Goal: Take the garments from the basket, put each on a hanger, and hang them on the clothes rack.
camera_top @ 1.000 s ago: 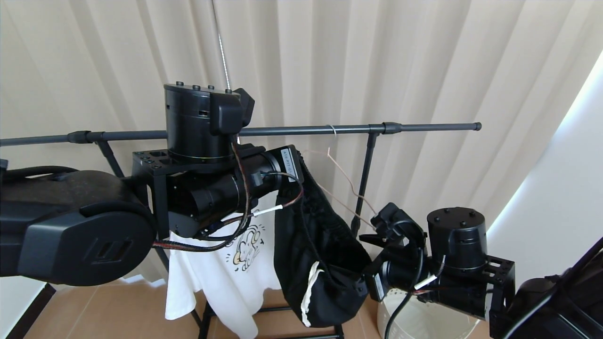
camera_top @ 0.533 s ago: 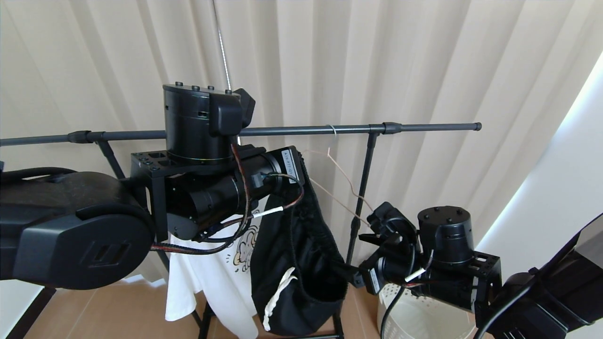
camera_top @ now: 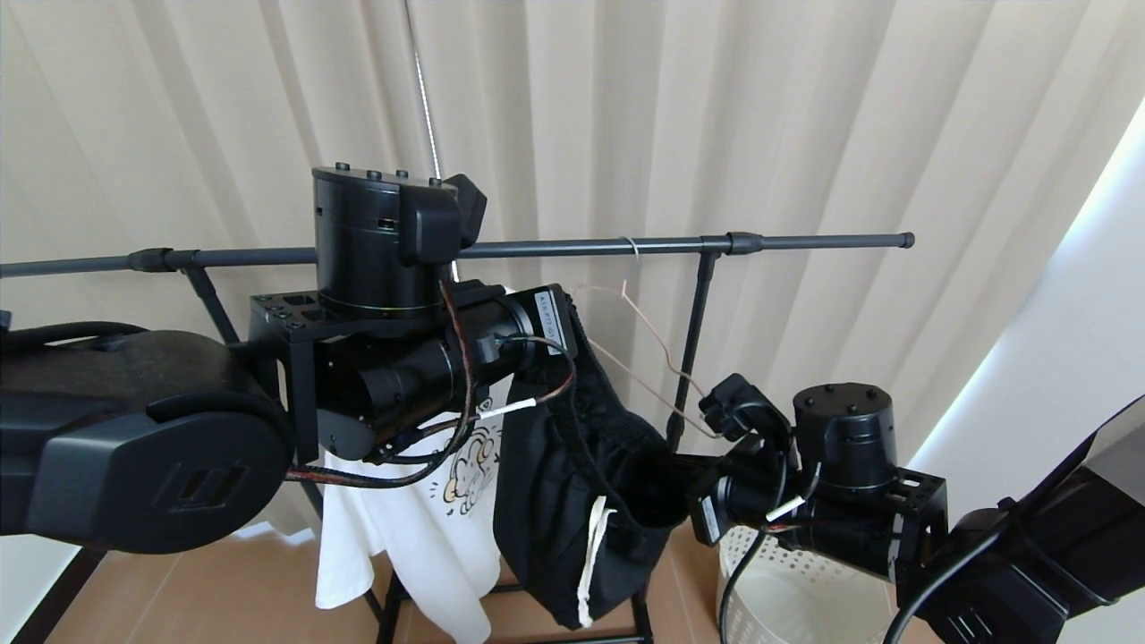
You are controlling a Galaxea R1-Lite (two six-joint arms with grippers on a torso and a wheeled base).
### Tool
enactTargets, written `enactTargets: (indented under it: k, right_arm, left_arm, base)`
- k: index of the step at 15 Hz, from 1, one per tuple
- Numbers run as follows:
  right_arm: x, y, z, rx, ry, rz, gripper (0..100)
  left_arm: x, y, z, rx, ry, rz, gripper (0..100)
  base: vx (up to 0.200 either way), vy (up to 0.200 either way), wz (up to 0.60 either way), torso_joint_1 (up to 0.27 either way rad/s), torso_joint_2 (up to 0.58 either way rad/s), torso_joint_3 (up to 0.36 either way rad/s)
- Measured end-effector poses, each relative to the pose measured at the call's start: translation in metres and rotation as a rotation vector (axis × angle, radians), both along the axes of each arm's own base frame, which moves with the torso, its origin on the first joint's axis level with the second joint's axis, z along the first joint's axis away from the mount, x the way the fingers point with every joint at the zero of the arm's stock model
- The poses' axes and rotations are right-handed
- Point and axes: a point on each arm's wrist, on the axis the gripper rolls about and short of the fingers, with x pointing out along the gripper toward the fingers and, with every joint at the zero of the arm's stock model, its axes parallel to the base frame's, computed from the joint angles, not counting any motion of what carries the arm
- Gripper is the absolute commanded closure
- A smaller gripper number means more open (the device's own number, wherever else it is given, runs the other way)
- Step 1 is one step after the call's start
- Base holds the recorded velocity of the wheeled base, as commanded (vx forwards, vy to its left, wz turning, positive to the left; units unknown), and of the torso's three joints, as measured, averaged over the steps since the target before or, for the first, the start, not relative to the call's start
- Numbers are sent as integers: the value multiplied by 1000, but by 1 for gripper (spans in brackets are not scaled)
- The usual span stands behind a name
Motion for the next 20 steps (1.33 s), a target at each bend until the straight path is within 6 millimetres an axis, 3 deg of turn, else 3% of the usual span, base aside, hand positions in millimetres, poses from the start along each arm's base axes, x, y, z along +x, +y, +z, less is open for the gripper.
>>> enactTargets:
  k: [4,10,16,20]
  right_arm:
    - [5,-11,14,25,-40,-39,100]
    - [4,-40,60,97,-164,-114,100]
    - [-10,-58,95,136,-240,-146,100]
    - [-20,-67,113,159,-287,-158,100]
  left_arm:
    - [-3,1,-10,65,7,-63,100]
    - [-7,5,-31,189,22,-99,100]
    - [-21,8,-60,328,54,-205,100]
    - [-35,1,-67,355,63,-260,100]
  base:
    - [0,0,0,0,0,0]
    - [0,0,0,0,0,0]
    - [0,0,0,0,0,0]
    - [0,0,0,0,0,0]
